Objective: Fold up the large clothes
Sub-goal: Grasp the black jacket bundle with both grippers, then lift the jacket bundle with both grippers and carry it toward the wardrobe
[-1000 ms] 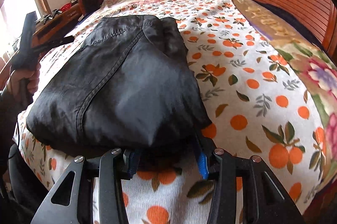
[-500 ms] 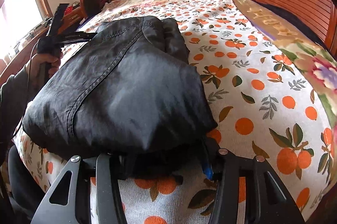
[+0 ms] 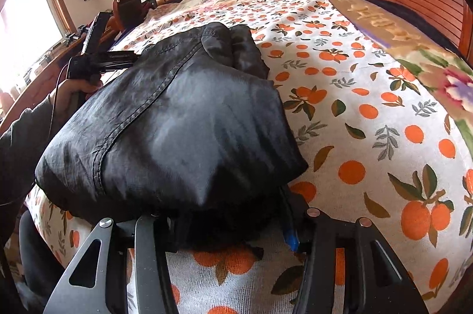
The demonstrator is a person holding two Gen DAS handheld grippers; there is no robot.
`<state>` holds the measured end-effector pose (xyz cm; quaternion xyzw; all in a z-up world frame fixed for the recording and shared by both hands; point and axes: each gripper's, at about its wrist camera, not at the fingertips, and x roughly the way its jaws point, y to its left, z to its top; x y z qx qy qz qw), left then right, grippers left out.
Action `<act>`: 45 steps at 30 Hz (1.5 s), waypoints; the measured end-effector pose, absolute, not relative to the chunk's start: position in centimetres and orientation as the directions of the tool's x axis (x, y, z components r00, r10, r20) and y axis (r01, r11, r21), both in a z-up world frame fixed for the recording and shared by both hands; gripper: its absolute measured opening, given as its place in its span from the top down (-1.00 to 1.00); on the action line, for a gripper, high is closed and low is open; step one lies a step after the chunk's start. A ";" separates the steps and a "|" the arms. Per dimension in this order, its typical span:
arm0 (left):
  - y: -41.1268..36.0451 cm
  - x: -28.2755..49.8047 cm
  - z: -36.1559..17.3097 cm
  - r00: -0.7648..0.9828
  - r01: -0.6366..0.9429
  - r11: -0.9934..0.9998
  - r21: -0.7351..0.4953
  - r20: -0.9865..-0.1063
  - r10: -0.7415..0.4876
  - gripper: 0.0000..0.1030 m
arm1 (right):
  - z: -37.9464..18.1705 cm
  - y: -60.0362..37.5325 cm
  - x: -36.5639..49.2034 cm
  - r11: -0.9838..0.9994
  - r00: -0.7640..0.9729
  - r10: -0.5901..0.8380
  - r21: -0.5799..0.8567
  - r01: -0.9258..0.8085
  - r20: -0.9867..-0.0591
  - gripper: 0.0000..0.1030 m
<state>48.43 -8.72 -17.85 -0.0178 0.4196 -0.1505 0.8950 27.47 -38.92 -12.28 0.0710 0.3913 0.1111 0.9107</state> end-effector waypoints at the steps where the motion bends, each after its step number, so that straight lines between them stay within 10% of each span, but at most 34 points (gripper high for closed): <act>1: -8.8 48.4 -17.8 0.607 0.250 0.956 -0.151 -0.745 -0.277 0.23 | -12.3 -38.9 27.6 0.963 0.667 0.264 0.223 -0.149 -0.697 0.00; 3: -8.8 48.3 -17.7 0.610 0.240 0.961 -0.136 -0.749 -0.258 0.31 | -12.3 -38.9 27.8 0.958 0.670 0.284 0.238 -0.163 -0.686 0.45; 8: -9.7 47.0 -16.1 0.641 0.230 0.973 -0.017 -0.749 -0.165 0.62 | -11.6 -39.0 26.6 0.948 0.720 0.310 0.256 -0.188 -0.620 0.79; 27: -19.7 41.0 -4.7 0.769 0.314 0.946 0.082 -0.607 -0.202 0.81 | -7.0 -46.6 23.5 0.962 0.884 0.233 0.228 -0.149 -0.406 0.87; 45: -50.3 40.3 1.4 0.690 0.632 0.768 0.103 -0.524 -0.498 0.81 | -0.3 -69.0 15.1 0.936 0.878 -0.313 0.036 0.349 -0.362 0.87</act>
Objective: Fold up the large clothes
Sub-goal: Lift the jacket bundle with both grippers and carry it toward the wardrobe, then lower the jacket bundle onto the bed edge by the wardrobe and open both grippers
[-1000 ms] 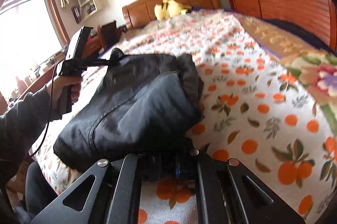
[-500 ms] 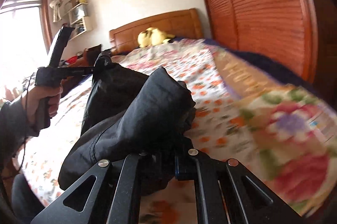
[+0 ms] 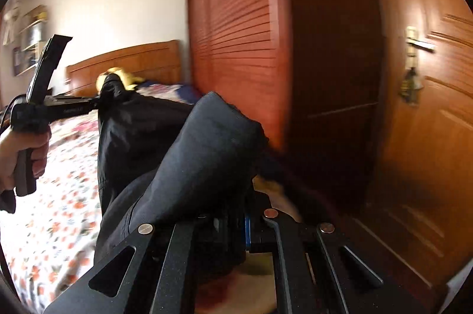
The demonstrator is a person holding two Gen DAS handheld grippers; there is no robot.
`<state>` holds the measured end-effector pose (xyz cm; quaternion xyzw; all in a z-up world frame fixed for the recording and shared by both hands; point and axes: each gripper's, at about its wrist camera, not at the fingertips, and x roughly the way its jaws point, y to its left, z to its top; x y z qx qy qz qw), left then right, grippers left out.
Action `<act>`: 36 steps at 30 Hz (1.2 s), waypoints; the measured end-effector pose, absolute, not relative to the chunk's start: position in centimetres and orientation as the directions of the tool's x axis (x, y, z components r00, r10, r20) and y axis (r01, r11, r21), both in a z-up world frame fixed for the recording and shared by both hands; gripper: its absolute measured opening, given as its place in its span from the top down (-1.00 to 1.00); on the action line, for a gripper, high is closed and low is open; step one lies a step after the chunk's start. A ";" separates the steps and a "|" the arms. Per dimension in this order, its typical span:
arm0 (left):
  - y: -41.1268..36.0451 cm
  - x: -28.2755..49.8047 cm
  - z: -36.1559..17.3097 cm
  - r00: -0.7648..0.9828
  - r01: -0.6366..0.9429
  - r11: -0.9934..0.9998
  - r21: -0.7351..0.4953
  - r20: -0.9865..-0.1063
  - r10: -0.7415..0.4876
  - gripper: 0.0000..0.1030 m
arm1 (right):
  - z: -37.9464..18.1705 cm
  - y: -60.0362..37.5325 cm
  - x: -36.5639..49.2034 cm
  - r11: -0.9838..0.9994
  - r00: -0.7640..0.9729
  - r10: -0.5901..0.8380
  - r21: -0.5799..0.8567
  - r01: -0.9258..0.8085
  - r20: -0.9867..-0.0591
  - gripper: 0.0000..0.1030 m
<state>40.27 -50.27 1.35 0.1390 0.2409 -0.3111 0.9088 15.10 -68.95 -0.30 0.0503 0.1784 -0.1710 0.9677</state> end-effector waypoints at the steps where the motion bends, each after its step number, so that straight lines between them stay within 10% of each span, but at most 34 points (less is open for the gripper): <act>1: -51.3 40.3 1.0 0.679 0.645 0.758 0.098 -0.530 -0.509 0.81 | -0.4 -69.9 14.6 0.928 0.867 -0.337 0.029 0.372 -0.368 0.87; 12: -51.4 38.4 -0.8 0.607 0.694 0.720 0.025 -0.557 -0.567 0.76 | -4.1 -74.6 12.2 0.890 0.785 -0.352 0.077 0.449 -0.510 0.57; 15: -49.3 36.7 -1.6 0.595 0.709 0.704 0.038 -0.567 -0.569 0.23 | -2.7 -74.3 11.0 0.868 0.778 -0.418 0.047 0.495 -0.468 0.26; 20: -45.7 33.9 -2.9 0.557 0.744 0.668 0.014 -0.566 -0.608 -0.08 | 0.1 -73.0 8.9 0.880 0.805 -0.429 0.012 0.475 -0.409 0.09; 22: -44.0 32.6 -3.6 0.538 0.753 0.657 -0.017 -0.561 -0.630 -0.72 | 0.7 -71.6 9.0 0.879 0.804 -0.449 -0.032 0.475 -0.390 0.09; 36: -36.6 26.8 -6.9 0.532 0.749 0.660 -0.048 -0.550 -0.644 -0.73 | -3.6 -74.1 16.1 0.902 0.726 -0.397 -0.091 0.423 -0.561 0.09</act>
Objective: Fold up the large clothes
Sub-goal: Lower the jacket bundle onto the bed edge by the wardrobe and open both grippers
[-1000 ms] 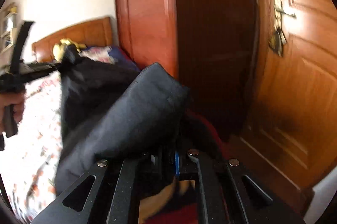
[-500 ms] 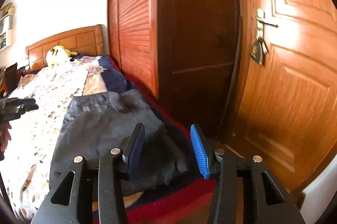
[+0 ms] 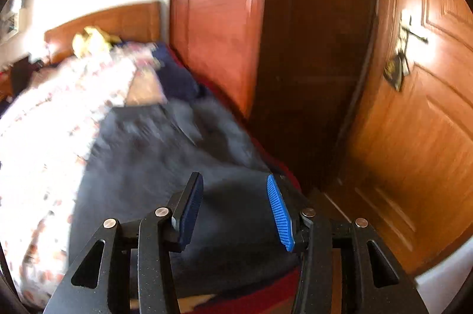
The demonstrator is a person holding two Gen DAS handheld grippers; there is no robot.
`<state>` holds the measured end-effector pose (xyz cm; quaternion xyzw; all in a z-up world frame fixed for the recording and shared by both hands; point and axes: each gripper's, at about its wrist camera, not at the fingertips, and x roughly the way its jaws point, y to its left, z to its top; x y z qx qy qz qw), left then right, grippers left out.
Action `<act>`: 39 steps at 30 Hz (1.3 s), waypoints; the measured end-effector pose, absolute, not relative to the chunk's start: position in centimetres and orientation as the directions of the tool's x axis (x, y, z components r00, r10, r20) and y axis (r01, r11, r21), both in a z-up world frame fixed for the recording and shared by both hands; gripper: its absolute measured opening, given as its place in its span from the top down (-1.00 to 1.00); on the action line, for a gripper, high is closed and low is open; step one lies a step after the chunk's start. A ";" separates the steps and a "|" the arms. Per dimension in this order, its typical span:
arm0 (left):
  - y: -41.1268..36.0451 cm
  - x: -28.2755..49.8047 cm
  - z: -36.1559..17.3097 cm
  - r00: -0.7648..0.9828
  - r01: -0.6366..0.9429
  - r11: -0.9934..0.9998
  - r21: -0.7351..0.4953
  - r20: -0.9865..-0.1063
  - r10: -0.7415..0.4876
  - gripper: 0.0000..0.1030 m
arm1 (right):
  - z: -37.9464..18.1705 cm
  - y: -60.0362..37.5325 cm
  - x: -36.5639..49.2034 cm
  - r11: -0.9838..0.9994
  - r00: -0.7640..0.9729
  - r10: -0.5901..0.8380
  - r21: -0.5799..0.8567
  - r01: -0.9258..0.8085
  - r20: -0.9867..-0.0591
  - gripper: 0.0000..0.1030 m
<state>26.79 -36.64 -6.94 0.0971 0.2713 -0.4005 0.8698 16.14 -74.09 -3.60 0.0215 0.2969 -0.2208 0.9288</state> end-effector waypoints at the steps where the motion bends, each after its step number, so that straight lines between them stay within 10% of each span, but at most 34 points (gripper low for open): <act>1: -36.2 26.6 -7.2 0.528 0.746 0.663 -0.062 -0.551 -0.646 -0.73 | -4.4 -74.8 17.0 0.890 0.690 -0.423 -0.127 0.438 -0.587 0.09; 20: -30.9 22.8 -7.9 0.611 0.678 0.734 -0.031 -0.531 -0.587 -0.73 | -1.9 -71.5 11.8 0.874 0.745 -0.449 -0.069 0.481 -0.494 0.01; 39: -21.6 22.0 -12.0 0.627 0.526 0.849 -0.056 -0.648 -0.432 -0.73 | -4.7 -55.0 11.9 0.986 0.863 -0.135 0.020 0.166 -0.486 -0.47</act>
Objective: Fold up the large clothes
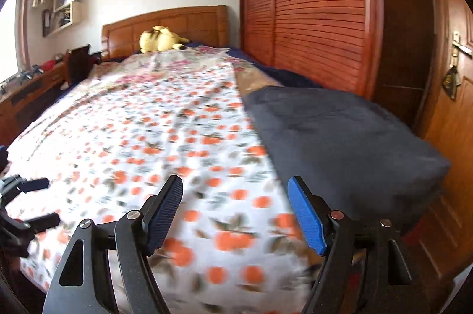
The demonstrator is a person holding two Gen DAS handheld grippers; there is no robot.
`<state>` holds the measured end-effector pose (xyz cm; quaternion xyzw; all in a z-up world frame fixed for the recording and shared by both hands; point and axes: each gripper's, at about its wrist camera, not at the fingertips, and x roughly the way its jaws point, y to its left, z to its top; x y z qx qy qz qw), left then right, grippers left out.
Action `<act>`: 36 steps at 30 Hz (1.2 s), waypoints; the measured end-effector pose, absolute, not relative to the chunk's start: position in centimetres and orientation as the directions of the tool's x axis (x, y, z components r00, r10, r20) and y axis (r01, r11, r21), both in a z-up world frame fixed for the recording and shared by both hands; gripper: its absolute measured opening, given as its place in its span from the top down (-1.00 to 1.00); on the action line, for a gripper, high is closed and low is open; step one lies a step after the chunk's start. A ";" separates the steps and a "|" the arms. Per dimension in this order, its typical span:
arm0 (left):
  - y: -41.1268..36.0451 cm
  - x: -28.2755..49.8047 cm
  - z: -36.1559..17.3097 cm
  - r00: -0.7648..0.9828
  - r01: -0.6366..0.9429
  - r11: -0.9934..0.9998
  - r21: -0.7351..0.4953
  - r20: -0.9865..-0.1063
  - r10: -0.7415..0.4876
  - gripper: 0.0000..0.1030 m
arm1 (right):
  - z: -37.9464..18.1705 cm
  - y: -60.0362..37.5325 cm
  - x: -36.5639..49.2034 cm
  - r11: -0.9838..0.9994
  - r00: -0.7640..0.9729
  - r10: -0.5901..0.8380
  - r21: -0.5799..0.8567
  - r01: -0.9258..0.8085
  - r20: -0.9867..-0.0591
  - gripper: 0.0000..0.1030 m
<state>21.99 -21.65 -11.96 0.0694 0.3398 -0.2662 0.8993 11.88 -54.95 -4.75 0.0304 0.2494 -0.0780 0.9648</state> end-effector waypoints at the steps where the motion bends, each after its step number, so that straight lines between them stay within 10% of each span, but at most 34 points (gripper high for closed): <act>1: -20.8 22.0 -12.2 0.630 0.510 0.858 -0.057 -0.654 -0.418 -0.73 | -4.9 -54.6 12.1 0.986 0.866 -0.129 0.027 0.162 -0.484 -0.47; 36: -0.6 8.2 -5.7 0.845 0.096 0.995 -0.022 -0.526 -0.094 -0.73 | -2.5 -37.7 6.5 0.973 0.861 0.229 0.076 -0.219 -0.455 -0.47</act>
